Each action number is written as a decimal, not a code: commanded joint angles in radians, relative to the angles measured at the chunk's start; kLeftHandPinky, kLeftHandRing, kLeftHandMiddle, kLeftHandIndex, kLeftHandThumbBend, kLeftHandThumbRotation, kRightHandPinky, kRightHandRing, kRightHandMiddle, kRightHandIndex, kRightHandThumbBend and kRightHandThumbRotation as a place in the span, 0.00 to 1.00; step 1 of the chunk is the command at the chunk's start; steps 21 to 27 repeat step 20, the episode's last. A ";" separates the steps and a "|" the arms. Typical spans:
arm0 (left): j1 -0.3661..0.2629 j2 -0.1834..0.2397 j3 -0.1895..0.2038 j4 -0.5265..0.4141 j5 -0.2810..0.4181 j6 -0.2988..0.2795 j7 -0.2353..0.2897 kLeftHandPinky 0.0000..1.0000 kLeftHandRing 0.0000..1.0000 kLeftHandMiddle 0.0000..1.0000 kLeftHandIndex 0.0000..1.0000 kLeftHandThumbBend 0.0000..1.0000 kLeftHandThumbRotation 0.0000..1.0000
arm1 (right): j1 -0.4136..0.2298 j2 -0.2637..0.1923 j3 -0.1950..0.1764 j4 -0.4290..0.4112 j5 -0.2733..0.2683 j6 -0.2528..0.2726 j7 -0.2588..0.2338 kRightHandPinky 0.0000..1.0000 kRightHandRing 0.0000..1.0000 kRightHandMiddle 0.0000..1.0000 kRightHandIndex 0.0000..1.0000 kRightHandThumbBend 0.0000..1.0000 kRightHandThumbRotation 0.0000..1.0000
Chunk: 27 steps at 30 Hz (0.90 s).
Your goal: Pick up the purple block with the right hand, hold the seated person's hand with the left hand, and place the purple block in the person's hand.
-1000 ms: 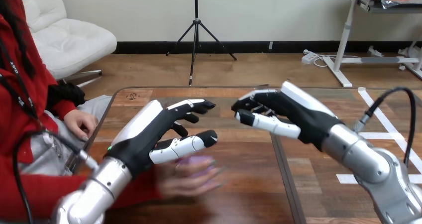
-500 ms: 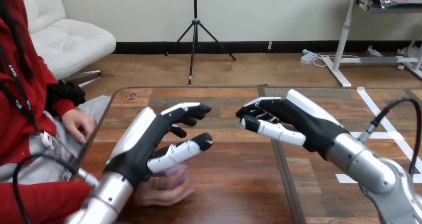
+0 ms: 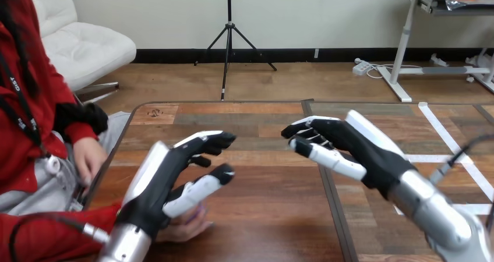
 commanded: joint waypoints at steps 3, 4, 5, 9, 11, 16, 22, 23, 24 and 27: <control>0.003 -0.048 0.033 0.038 -0.049 -0.099 0.037 0.62 0.67 0.68 0.68 0.84 1.00 | 0.078 0.093 -0.049 -0.056 0.083 -0.084 -0.080 0.63 0.70 0.72 0.75 0.76 1.00; 0.008 -0.052 0.034 0.042 -0.054 -0.109 0.037 0.61 0.66 0.67 0.67 0.83 1.00 | 0.091 0.103 -0.050 -0.055 0.090 -0.099 -0.090 0.63 0.70 0.72 0.75 0.76 1.00; 0.011 -0.054 0.035 0.045 -0.058 -0.117 0.037 0.60 0.66 0.67 0.66 0.82 1.00 | 0.099 0.110 -0.051 -0.054 0.095 -0.110 -0.097 0.63 0.70 0.72 0.75 0.76 1.00; 0.028 -0.068 0.038 0.072 -0.090 -0.172 0.027 0.56 0.62 0.64 0.63 0.76 1.00 | 0.155 0.160 -0.053 -0.061 0.158 -0.158 -0.110 0.63 0.70 0.74 0.77 0.76 1.00; 0.035 -0.073 0.039 0.080 -0.104 -0.188 0.019 0.54 0.61 0.63 0.62 0.75 1.00 | 0.175 0.177 -0.052 -0.065 0.180 -0.171 -0.113 0.63 0.71 0.75 0.79 0.77 1.00; 0.100 -0.109 0.028 0.074 -0.314 -0.209 -0.118 0.49 0.58 0.60 0.59 0.73 1.00 | 0.317 0.307 -0.036 -0.097 0.379 -0.239 -0.074 0.69 0.76 0.80 0.85 0.80 1.00; 0.108 -0.117 0.034 0.077 -0.379 -0.212 -0.171 0.47 0.57 0.60 0.59 0.73 1.00 | 0.353 0.320 -0.025 -0.107 0.411 -0.257 -0.065 0.74 0.79 0.83 0.86 0.81 1.00; 0.108 -0.117 0.034 0.077 -0.379 -0.212 -0.171 0.47 0.57 0.60 0.59 0.73 1.00 | 0.353 0.320 -0.025 -0.107 0.411 -0.257 -0.065 0.74 0.79 0.83 0.86 0.81 1.00; 0.108 -0.117 0.034 0.077 -0.379 -0.212 -0.171 0.47 0.57 0.60 0.59 0.73 1.00 | 0.353 0.320 -0.025 -0.107 0.411 -0.257 -0.065 0.74 0.79 0.83 0.86 0.81 1.00; 0.108 -0.117 0.034 0.077 -0.379 -0.212 -0.171 0.47 0.57 0.60 0.59 0.73 1.00 | 0.353 0.320 -0.025 -0.107 0.411 -0.257 -0.065 0.74 0.79 0.83 0.86 0.81 1.00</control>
